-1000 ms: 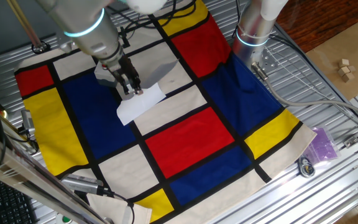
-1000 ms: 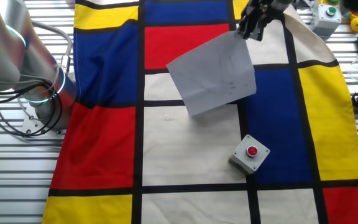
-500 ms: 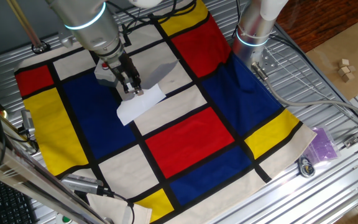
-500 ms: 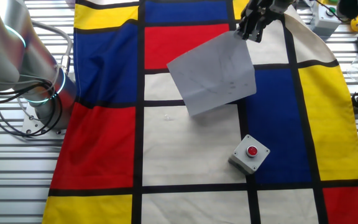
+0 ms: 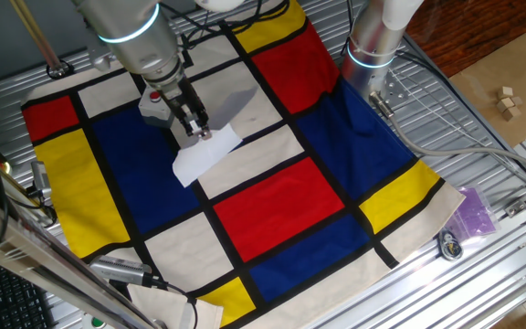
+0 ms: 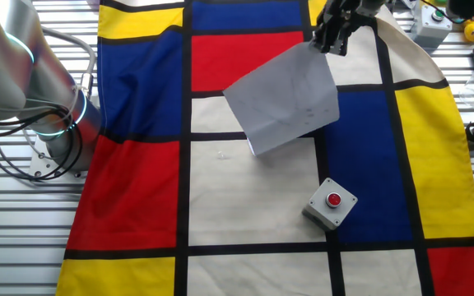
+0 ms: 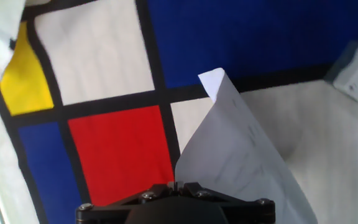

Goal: Flip over and spread out the paper that is laid flat on the table

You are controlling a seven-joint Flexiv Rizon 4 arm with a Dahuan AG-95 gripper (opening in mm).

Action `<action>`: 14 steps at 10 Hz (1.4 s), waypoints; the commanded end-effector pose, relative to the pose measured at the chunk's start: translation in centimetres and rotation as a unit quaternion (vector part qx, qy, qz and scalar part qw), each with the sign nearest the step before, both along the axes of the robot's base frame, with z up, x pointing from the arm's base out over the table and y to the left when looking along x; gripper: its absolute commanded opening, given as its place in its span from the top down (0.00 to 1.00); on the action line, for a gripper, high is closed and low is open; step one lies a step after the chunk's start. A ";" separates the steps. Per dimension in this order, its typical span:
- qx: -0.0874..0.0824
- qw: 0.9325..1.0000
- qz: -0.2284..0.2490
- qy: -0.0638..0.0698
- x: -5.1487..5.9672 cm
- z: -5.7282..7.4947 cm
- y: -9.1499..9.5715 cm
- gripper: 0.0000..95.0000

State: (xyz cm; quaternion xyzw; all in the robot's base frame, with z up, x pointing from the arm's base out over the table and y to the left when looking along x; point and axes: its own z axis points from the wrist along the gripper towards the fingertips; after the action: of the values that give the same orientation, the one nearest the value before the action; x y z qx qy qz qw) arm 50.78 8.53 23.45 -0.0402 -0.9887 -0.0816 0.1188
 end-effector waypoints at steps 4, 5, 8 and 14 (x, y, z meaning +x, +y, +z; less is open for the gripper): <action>0.018 0.997 0.071 -0.006 0.2 0.1 0.0 1.00; 0.019 0.997 0.071 -0.005 0.2 0.1 0.0 1.00; 0.014 0.999 0.039 0.007 0.2 0.1 0.0 1.00; 0.034 0.998 -0.051 0.018 -1.5 0.4 6.9 1.00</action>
State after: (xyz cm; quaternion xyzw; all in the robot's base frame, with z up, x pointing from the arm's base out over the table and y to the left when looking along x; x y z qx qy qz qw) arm 49.07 14.65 23.88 -0.0780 -0.9816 -0.1157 0.1305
